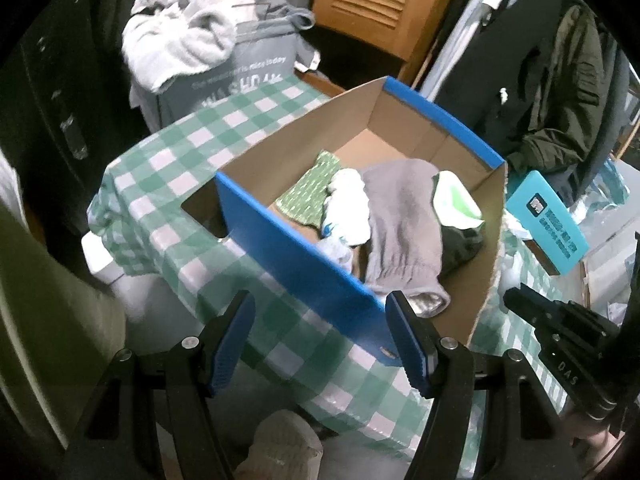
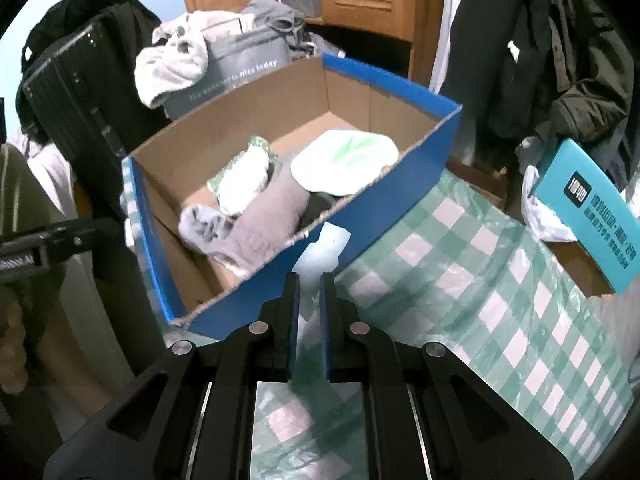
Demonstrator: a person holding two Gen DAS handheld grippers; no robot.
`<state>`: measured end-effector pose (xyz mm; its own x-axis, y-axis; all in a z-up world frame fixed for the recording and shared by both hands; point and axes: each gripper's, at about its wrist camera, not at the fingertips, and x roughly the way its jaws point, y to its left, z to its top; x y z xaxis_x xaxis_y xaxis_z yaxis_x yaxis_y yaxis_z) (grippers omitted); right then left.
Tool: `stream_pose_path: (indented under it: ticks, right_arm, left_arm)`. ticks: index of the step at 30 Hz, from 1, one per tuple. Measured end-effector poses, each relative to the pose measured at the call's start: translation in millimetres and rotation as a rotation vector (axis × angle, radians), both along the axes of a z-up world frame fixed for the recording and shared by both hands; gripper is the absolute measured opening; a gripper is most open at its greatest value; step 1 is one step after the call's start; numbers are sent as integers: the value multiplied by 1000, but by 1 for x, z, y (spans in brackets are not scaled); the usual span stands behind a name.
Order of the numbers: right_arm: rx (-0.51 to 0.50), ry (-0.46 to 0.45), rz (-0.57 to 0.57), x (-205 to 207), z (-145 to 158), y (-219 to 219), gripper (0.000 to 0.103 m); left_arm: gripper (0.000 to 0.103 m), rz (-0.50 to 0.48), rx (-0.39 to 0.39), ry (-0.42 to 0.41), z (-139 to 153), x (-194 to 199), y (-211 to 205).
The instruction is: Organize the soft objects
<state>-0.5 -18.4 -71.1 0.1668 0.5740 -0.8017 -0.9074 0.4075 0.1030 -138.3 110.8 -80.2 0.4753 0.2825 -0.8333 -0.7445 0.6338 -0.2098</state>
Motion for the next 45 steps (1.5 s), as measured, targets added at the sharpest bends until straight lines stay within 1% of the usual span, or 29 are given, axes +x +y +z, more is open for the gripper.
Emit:
stream_pose_path:
  ticks: [6,10,12,16,23,27,30,33,35,37,38,41,45]
  right_arm:
    - [32,-7,-5,3,20,6,6]
    - [45,-12,3,6,31,19,6]
    - [45,-10,7,7,35,27,6]
    - [34,0,11,8,38,43,6]
    - [20,28,0,12,39,63,7]
    - [8,64,-20,19,37,69,11]
    - [11,79,-33,22,36,71,18]
    - [18,76,-39,24,39,72,18]
    - [23,74,-49,25,42,71,27]
    - [43,69,-69,27,49,67,40]
    - [48,69,-78,29,51,66,42]
    - [65,76,-112,33,60,56,43]
    - [77,75,-184,37,78,37,55]
  left_arm:
    - [69,-47,51,-11,19,18,2]
    - [69,-75,74,-3,28,33,9]
    - [69,-108,93,14,32,42,11]
    - [69,-149,131,27,38,54,18]
    - [69,-216,140,66,40,75,30]
    - [71,-237,150,72,43,83,33]
    - [73,-257,154,73,45,87,34]
    - [75,-272,158,76,46,91,35]
    - [77,-277,161,74,48,92,35]
    - [78,-279,161,68,49,93,35]
    - [78,-280,160,66,50,93,35]
    - [80,-294,153,55,56,94,31]
    - [85,-327,163,31,68,96,19]
